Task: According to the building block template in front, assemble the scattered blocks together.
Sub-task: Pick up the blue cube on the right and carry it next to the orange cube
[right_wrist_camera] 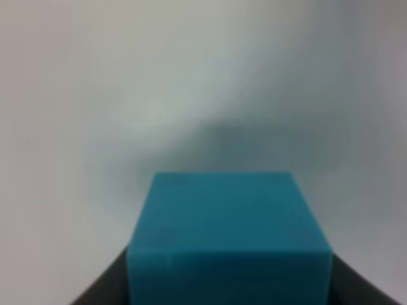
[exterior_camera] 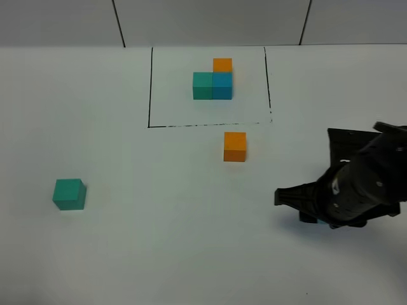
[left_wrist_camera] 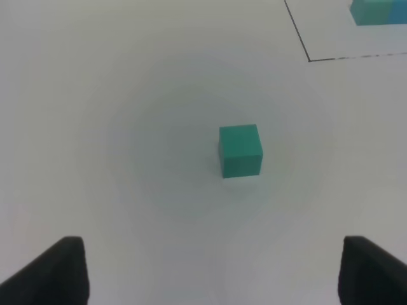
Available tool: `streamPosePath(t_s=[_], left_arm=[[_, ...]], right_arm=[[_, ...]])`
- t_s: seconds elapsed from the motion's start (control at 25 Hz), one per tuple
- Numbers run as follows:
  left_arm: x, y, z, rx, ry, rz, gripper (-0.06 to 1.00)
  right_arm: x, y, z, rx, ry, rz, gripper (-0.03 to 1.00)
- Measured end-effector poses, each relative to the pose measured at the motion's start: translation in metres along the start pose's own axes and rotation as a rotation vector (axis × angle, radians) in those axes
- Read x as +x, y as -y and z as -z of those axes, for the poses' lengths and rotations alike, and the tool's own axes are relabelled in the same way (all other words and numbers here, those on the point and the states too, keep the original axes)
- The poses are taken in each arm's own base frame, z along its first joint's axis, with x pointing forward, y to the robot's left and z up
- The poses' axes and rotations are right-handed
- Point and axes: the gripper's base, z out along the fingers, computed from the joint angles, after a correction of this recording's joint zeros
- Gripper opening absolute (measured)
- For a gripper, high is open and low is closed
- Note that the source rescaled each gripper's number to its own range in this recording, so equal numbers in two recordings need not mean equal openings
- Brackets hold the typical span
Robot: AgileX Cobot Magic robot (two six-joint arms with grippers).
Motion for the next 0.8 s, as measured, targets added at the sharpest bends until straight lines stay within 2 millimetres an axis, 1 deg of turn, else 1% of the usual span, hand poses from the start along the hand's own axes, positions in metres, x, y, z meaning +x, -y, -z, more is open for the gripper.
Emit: streamPosePath(t_s=[0.12,0.24,0.36,0.52,0.64,0.8], left_arm=[[0.000,0.000,0.000,0.000,0.000,0.000,0.76],[0.000,0.000,0.000,0.000,0.000,0.000,0.76],[0.000,0.000,0.000,0.000,0.000,0.000,0.76],[0.000,0.000,0.000,0.000,0.000,0.000,0.76],[0.000,0.000,0.000,0.000,0.000,0.000,0.76],[0.000,0.000,0.000,0.000,0.000,0.000,0.76]], right_arm=[[-0.003,-0.026,0.004,0.038,0.010,0.029,0.02],[-0.012,-0.053,0.005,0.059,0.017,0.049,0.02],[-0.021,-0.079,0.001,0.064,0.017,0.067,0.02],[-0.036,-0.113,-0.009,0.053,0.028,0.099,0.02],[-0.046,-0.131,-0.019,0.060,0.022,0.133,0.02],[-0.054,-0.144,-0.035,0.096,-0.008,0.184,0.02]])
